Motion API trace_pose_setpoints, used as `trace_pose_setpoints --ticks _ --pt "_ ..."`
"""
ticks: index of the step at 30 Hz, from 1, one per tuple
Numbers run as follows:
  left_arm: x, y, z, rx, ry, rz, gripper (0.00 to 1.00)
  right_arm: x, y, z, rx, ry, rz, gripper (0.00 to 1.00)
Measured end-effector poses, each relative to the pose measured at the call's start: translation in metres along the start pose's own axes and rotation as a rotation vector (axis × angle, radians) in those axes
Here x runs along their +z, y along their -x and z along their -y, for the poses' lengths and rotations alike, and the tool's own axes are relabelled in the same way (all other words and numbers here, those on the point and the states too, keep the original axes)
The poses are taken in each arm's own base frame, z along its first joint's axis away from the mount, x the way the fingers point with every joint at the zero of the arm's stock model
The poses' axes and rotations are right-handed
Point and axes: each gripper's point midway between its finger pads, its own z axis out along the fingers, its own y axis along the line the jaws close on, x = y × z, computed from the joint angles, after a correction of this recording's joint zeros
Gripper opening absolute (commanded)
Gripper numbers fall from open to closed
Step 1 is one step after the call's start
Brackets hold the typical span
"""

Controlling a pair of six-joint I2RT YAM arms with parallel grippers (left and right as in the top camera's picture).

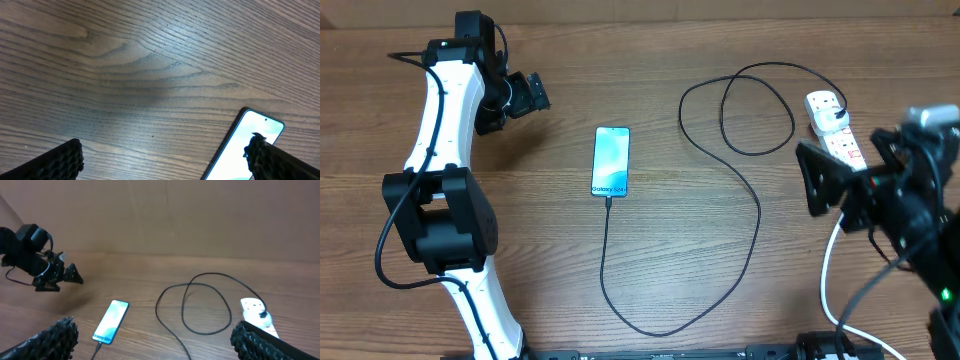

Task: Plug charger to phone and switch on socket

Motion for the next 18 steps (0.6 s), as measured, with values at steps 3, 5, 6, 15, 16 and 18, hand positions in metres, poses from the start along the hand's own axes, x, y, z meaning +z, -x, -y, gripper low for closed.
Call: trace_pose_setpoints --ticks 3,5,6,15,16,18 --pt "0.0 0.0 0.0 0.0 0.0 0.0 1.0 -0.013 -0.002 -0.002 -0.005 -0.005 0.02 1.0" --pt "0.0 0.0 0.0 0.0 0.0 0.0 1.0 -0.021 -0.006 -0.003 -0.009 -0.007 0.036 1.0" --pt "0.0 0.0 0.0 0.0 0.0 0.0 1.0 -0.024 -0.009 -0.004 -0.01 -0.008 0.041 1.0" --pt "0.0 0.0 0.0 0.0 0.0 0.0 1.0 -0.04 -0.067 -0.004 -0.01 -0.011 0.04 1.0" --pt "0.0 0.0 0.0 0.0 0.0 0.0 1.0 -0.039 -0.075 -0.003 -0.008 -0.012 0.031 1.0" --pt "0.0 0.0 0.0 0.0 0.0 0.0 1.0 -0.033 -0.092 0.0 -0.002 -0.013 0.011 1.0"
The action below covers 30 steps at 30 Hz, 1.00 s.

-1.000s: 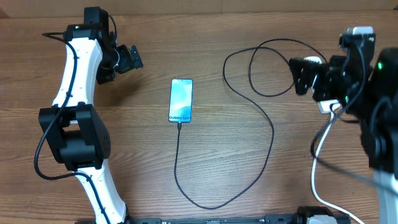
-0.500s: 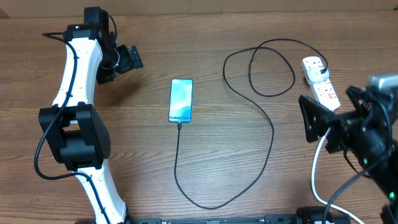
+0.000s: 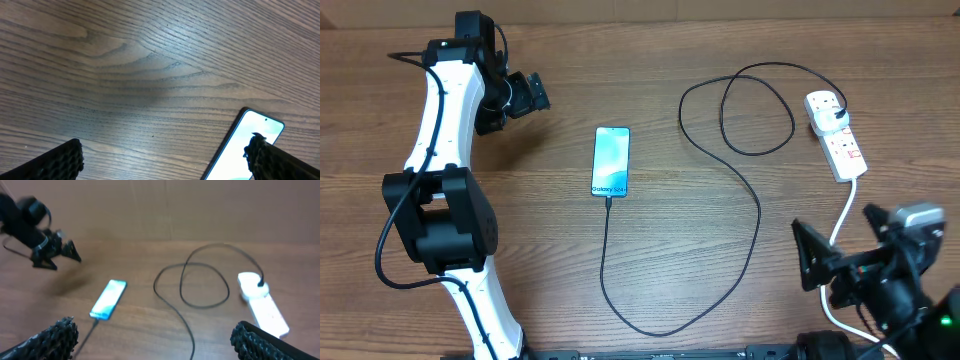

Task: Plug charger to phone and switch on socket

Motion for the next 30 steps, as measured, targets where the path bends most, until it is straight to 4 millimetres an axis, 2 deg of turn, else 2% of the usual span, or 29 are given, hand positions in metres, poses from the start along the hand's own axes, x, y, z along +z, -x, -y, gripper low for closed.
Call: trace_pose_setpoints --ticks 4,14,24,30 --pt "0.0 0.0 0.0 0.0 0.0 0.0 1.0 0.016 -0.033 0.006 0.004 -0.001 -0.015 1.0" --pt "0.0 0.0 0.0 0.0 0.0 0.0 1.0 0.028 -0.079 0.01 -0.009 0.016 0.034 1.0" --pt "0.0 0.0 0.0 0.0 0.0 0.0 1.0 0.032 -0.1 0.009 -0.029 0.041 0.106 1.0" --pt "0.0 0.0 0.0 0.0 0.0 0.0 1.0 0.047 -0.1 0.006 -0.042 0.082 0.141 1.0"
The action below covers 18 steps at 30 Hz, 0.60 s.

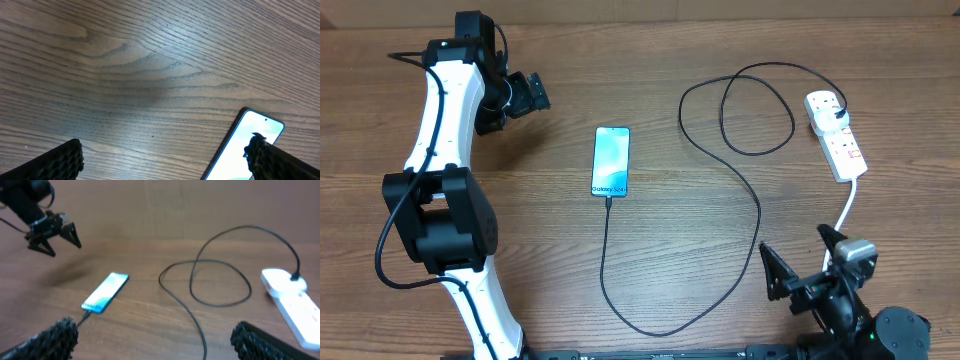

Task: Plug charger to phone and switch on socket

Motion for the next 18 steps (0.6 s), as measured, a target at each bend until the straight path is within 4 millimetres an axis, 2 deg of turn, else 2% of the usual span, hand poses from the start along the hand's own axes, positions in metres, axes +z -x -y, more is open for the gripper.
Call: trace_pose_setpoints --ticks 2,8,14,18 --pt "0.0 0.0 0.0 0.0 0.0 0.0 1.0 0.006 0.007 0.0 -0.016 0.012 0.048 1.0" --pt "0.0 0.0 0.0 0.0 0.0 0.0 1.0 0.017 0.045 0.0 -0.093 0.036 0.276 1.0" --pt "0.0 0.0 0.0 0.0 0.0 0.0 1.0 0.014 0.075 -0.003 -0.165 0.05 0.492 1.0" --pt "0.0 0.0 0.0 0.0 0.0 0.0 1.0 0.012 0.08 -0.004 -0.183 0.053 0.545 1.0"
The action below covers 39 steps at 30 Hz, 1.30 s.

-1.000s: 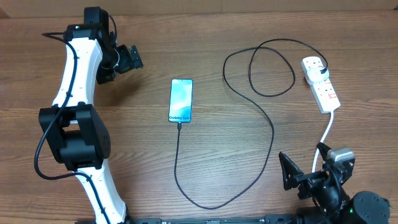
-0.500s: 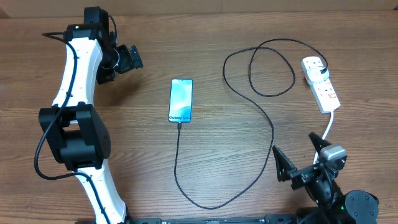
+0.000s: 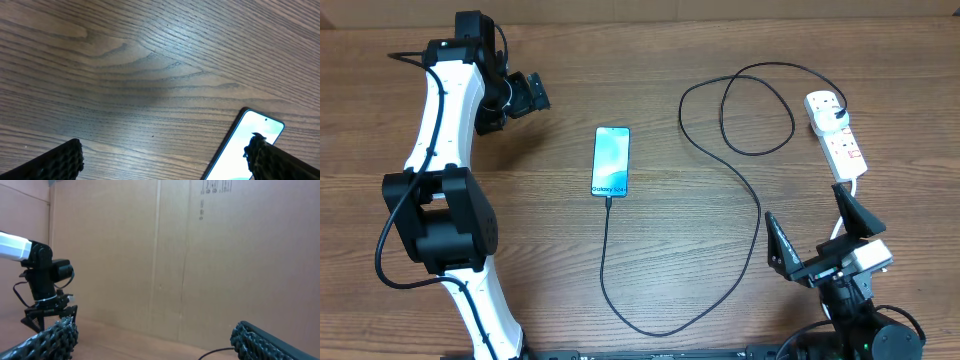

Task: Plug charger to phone and switch on socket

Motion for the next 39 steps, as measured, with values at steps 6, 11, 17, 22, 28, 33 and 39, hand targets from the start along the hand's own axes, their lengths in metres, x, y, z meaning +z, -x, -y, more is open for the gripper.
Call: trace_pose_setpoints --ticks 6,11,17,22,28,33,39 --pt "0.0 0.0 0.0 0.0 0.0 0.0 1.0 0.001 -0.021 0.002 0.014 -0.003 -0.04 1.0" --pt "0.0 0.0 0.0 0.0 0.0 0.0 1.0 0.0 -0.05 0.003 0.033 -0.007 -0.095 1.0" --pt "0.0 0.0 0.0 0.0 0.0 0.0 1.0 -0.004 -0.092 0.005 0.061 -0.012 -0.177 1.0" --pt "0.0 0.0 0.0 0.0 0.0 0.0 1.0 -0.009 -0.118 0.005 0.092 -0.018 -0.267 1.0" --pt "0.0 0.0 0.0 0.0 0.0 0.0 1.0 -0.014 -0.135 0.005 0.116 -0.027 -0.337 1.0" --pt "0.0 0.0 0.0 0.0 0.0 0.0 1.0 -0.014 -0.135 0.005 0.115 -0.029 -0.338 1.0" --pt "0.0 0.0 0.0 0.0 0.0 0.0 1.0 -0.014 -0.135 0.006 0.114 -0.033 -0.337 1.0"
